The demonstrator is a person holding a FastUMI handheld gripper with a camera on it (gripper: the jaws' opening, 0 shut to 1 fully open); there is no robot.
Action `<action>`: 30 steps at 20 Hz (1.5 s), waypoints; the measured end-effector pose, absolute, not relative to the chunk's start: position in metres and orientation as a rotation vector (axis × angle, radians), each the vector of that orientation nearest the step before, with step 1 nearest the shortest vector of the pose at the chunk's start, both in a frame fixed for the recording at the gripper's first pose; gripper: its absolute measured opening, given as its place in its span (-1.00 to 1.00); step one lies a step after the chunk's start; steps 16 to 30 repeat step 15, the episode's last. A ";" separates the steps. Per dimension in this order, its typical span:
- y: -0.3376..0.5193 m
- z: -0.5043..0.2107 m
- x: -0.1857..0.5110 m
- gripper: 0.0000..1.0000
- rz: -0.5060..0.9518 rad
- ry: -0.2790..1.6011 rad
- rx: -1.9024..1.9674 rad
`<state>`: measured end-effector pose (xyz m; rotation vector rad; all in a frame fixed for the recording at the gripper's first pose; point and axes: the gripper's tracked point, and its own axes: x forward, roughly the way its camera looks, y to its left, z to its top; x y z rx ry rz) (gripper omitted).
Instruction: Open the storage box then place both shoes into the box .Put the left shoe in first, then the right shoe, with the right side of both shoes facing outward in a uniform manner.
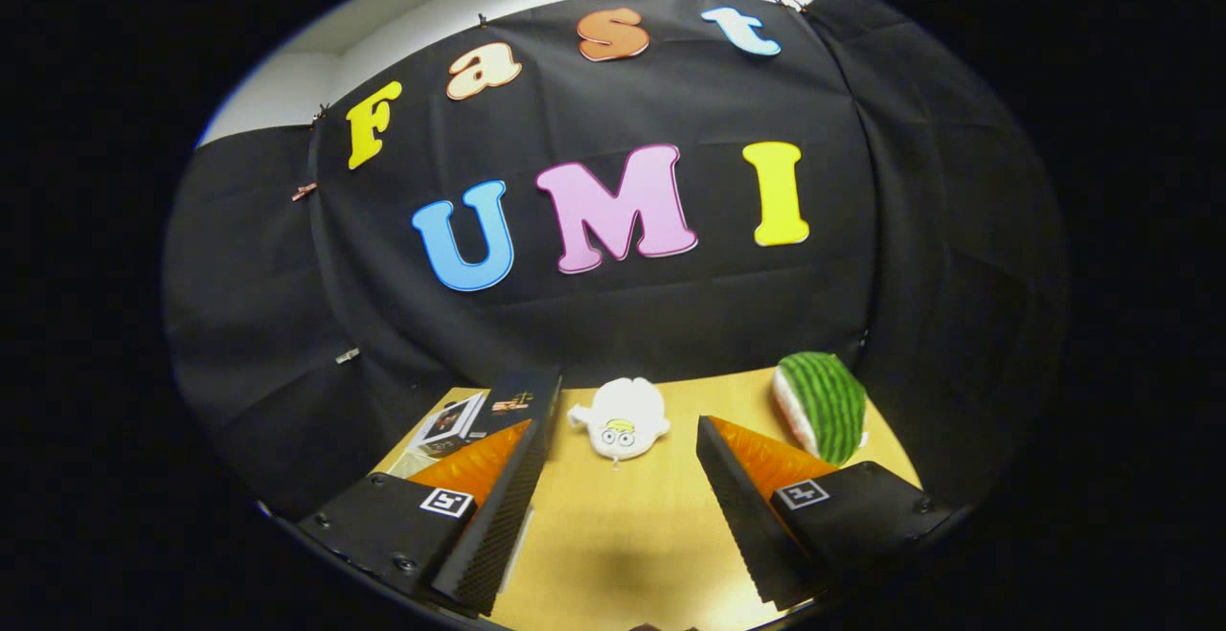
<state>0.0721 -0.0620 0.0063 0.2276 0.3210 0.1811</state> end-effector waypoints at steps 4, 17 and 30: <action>-0.099 0.007 0.073 0.96 0.168 0.246 0.142; -0.107 -0.006 0.071 0.97 0.242 0.152 0.108; -0.107 -0.006 0.071 0.97 0.242 0.152 0.108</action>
